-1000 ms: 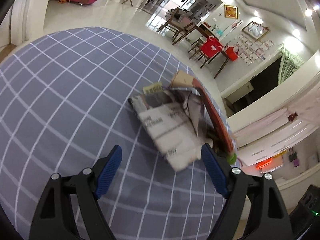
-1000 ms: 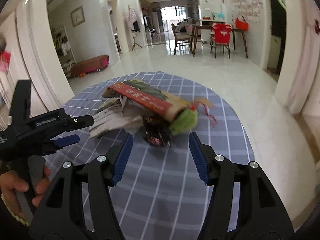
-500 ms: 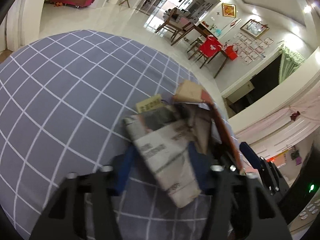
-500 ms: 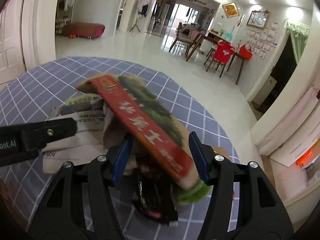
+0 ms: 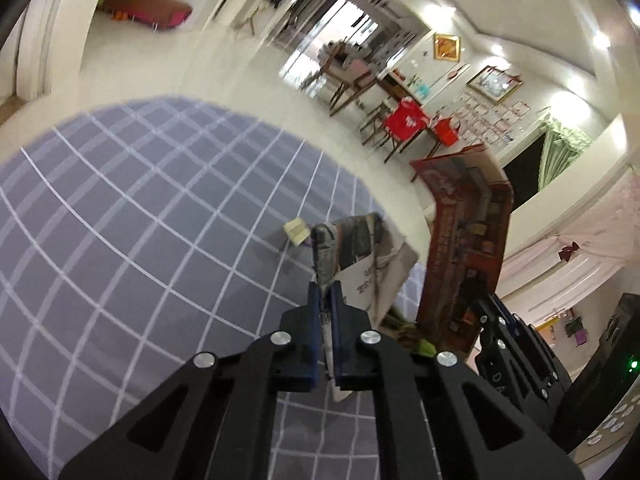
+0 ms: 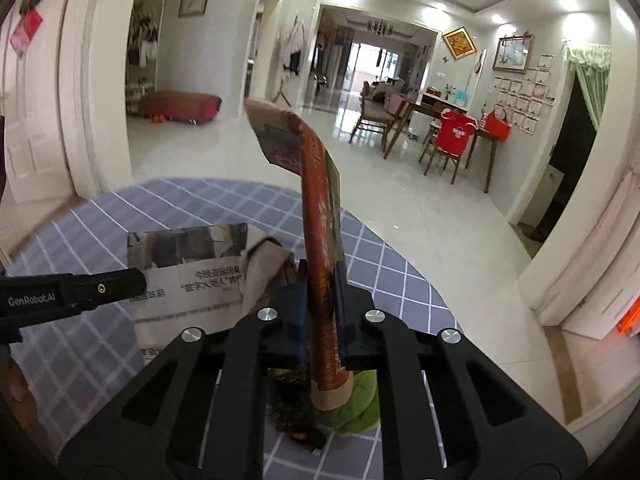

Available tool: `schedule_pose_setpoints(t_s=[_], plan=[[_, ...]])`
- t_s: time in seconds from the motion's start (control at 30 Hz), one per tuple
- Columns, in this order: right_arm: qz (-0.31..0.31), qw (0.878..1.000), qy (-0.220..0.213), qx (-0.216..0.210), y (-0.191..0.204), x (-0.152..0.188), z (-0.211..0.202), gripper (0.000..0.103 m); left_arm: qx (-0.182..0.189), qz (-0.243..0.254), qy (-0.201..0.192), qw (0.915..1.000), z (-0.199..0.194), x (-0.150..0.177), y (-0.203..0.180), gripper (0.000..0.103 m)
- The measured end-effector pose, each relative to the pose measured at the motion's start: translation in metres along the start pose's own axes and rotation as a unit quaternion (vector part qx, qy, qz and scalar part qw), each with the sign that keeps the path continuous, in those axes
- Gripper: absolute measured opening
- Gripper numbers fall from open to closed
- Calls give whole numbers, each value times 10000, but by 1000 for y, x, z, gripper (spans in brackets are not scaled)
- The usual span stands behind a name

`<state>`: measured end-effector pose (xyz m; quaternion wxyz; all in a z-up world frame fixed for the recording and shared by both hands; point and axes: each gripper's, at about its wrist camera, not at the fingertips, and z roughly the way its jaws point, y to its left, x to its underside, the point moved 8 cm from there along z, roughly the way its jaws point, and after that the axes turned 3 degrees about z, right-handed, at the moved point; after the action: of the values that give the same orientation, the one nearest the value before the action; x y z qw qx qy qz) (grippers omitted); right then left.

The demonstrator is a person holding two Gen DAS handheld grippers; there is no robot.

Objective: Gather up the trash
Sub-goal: 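Carry both items over the blue bin and open both tools to drop them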

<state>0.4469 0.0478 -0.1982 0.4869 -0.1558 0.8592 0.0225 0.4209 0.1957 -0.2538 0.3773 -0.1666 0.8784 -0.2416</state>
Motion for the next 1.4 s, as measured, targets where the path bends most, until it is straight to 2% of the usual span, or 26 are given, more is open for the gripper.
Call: schedule_pose_setpoints(t_s=[0.13,0.23,0.37,0.5,0.6,0.73,0.83,1.0,1.03,1.1,1.13,1.17,1.27,1.3,1.33,1.37,1.4], plan=[[152,9996,-131,-221,2,-5,-32,11,-61,313,-324,9990,-39,-2,-15,3],[438,9970,-50,-632,3,-4,-54,11,-157,550,-487,9972,-68,3,-24,3],[813,9901,125,-1141,12,8,-77,11,-229,733,-540,9956,-100,10,-32,3],[1067,9852,271,-1314,19,23,-91,11,-445,1042,-630,9916,-136,18,-43,3],[1325,9786,477,-1499,21,36,-99,11,-627,1323,-553,9877,-152,26,-50,3],[1485,9737,710,-1576,25,58,-103,11,-909,1614,-260,9824,-153,45,-55,3],[1626,9667,839,-1789,29,73,-105,11,-992,1713,-107,9802,-143,54,-53,4],[1572,9663,877,-1842,29,67,-108,11,-1138,1975,-28,9737,-130,63,-60,8],[1596,9656,870,-1859,27,68,-108,11,-1149,1996,13,9731,-124,63,-58,12],[1634,9646,867,-1879,26,70,-108,11,-1119,2016,-8,9731,-119,64,-59,26],[1660,9637,870,-1902,25,70,-108,11,-1102,2046,-12,9726,-117,64,-58,42],[1668,9632,869,-1922,25,70,-108,11,-1167,2083,-7,9711,-113,66,-57,49],[1693,9626,858,-1933,23,70,-108,11,-1169,1968,367,9727,-92,75,-47,46],[1710,9619,860,-1952,23,70,-107,11,-1187,1946,425,9728,-88,77,-46,40],[1729,9611,863,-1973,21,71,-107,11,-1176,1918,465,9733,-84,80,-42,16],[1738,9609,859,-1977,20,70,-107,11,-1132,1868,529,9744,-81,82,-40,10],[1742,9608,855,-1980,20,71,-107,11,-1050,1805,524,9766,-81,84,-39,9]])
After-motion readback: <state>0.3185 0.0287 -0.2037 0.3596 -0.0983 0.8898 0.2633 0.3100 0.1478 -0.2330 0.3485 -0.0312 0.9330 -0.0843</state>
